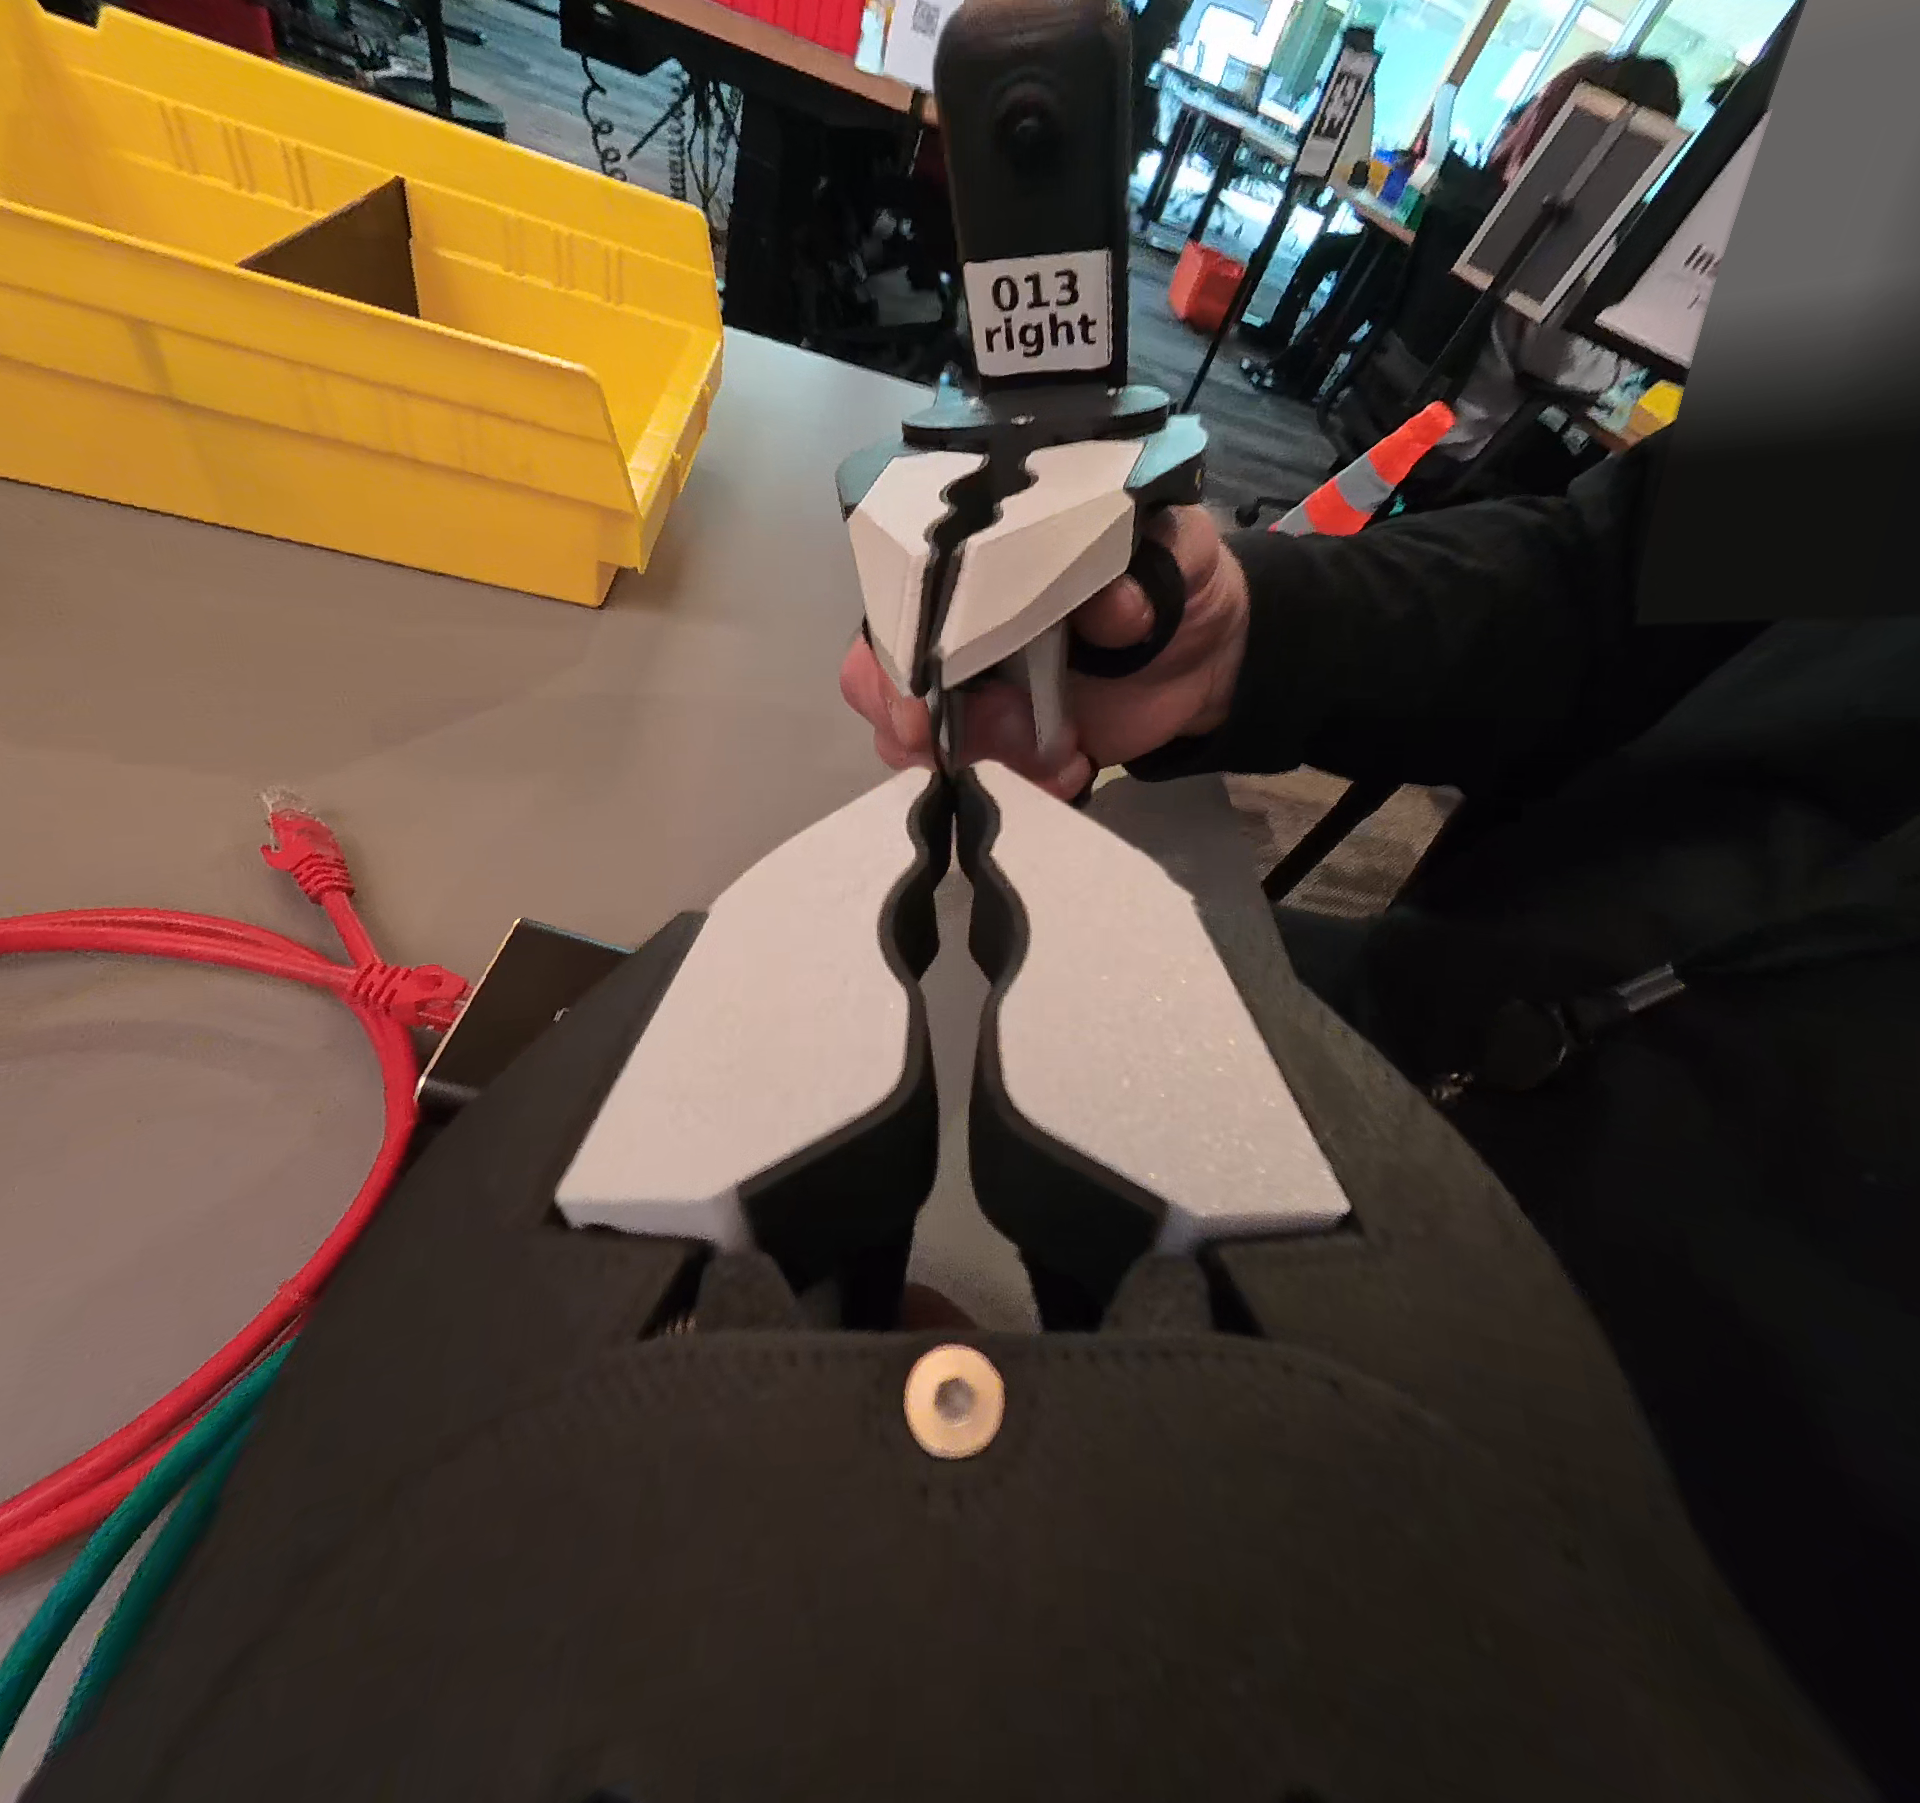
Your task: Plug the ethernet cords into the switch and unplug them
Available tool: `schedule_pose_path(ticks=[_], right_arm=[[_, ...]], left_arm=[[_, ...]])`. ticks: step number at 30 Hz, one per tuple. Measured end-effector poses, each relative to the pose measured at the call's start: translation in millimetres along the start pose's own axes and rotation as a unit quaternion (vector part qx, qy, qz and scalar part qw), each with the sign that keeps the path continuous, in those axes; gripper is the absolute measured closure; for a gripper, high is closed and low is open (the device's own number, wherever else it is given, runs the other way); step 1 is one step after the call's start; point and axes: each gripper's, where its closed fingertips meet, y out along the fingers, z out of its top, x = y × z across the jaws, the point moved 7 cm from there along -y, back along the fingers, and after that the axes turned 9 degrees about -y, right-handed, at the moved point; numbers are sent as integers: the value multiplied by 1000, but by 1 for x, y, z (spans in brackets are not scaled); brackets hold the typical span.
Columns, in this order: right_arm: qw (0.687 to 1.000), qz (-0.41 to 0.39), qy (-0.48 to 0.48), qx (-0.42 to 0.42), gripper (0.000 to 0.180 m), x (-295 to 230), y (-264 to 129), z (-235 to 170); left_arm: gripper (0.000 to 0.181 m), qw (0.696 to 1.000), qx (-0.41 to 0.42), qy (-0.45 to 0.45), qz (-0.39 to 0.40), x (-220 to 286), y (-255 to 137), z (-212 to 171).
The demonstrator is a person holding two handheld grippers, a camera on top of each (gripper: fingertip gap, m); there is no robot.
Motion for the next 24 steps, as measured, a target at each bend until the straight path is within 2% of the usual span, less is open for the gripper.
schedule_pose_path(ticks=[15,18,24], right_arm=[[1000,3,-2,-18,180,2,0,-4],[1000,-5,6,4,180,4,-3,1],[1000,0,8,6,180,2,-2,0]], left_arm=[[180,997,-69,34,25,0,-2,-7],[179,994,-94,47,18,3,0,-13],[174,997,-48,30,47,-6,-2,-7]])
